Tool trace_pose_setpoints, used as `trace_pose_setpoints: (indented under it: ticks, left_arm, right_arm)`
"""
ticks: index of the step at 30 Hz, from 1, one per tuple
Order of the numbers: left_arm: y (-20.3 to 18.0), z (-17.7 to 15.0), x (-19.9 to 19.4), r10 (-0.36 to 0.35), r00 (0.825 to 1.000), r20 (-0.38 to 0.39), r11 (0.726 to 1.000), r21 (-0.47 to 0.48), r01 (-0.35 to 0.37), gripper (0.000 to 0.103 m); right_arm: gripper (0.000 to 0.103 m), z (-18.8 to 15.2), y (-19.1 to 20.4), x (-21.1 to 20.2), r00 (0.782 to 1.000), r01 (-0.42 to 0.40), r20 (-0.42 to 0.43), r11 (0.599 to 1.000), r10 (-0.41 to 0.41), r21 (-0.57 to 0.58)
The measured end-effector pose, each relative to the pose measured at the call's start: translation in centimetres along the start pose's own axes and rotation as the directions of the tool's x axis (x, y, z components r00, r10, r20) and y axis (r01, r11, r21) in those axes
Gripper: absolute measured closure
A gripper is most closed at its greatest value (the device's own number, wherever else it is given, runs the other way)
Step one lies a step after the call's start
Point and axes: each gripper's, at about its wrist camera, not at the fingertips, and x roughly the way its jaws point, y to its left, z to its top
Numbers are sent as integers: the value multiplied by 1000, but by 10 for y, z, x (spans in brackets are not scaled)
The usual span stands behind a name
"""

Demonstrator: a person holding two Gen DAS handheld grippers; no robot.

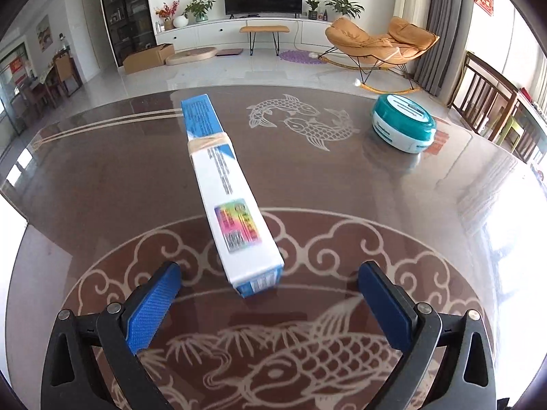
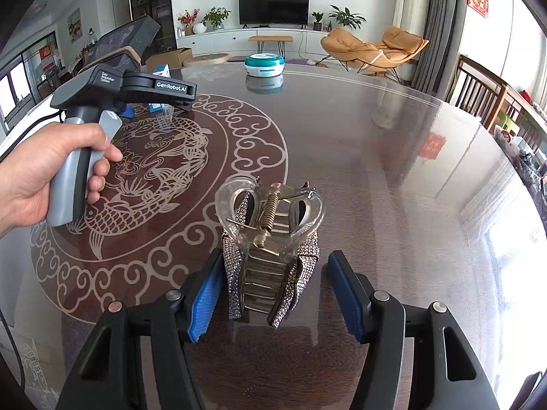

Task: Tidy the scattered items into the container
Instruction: 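Move the left gripper to the twine-tied blue-and-white box and grasp it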

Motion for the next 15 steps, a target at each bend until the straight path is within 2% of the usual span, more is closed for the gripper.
trace_pose_setpoints:
  ticks: [5, 7, 8, 9, 10, 11, 12, 15]
  left_arm:
    - [12, 27, 18, -10, 1000, -6, 1000, 14, 10, 0]
    - [19, 29, 14, -5, 1000, 25, 1000, 18, 4, 22]
    - [23, 28, 10, -9, 999, 46, 1000, 26, 7, 47]
    - [25, 26, 7, -14, 998, 56, 999, 39, 11, 61]
    - [30, 23, 5, -23, 998, 61, 998, 54, 20, 65]
    - [33, 19, 2, -32, 997, 67, 997, 72, 27, 74]
    - [36, 13, -3, -40, 997, 71, 996, 87, 33, 77]
    - [51, -18, -24, -86, 994, 68, 992, 102, 79, 78]
  right_arm:
    - [42, 0, 0, 0, 1000, 1, 0, 1000, -1, 0]
    - [42, -1, -1, -1, 1000, 1, 0, 1000, -1, -1]
    - [42, -1, 0, -1, 1000, 3, 1, 1000, -3, -2]
    - [42, -1, 0, -1, 1000, 6, 2, 1000, -6, -5]
    - [42, -1, 1, -1, 1000, 11, 3, 1000, -11, -8]
    - [42, -1, 2, -2, 1000, 17, 4, 1000, -17, -12]
    - [42, -1, 3, -2, 1000, 24, 6, 1000, -24, -18]
    - [42, -1, 6, -3, 999, 41, 10, 999, -40, -32]
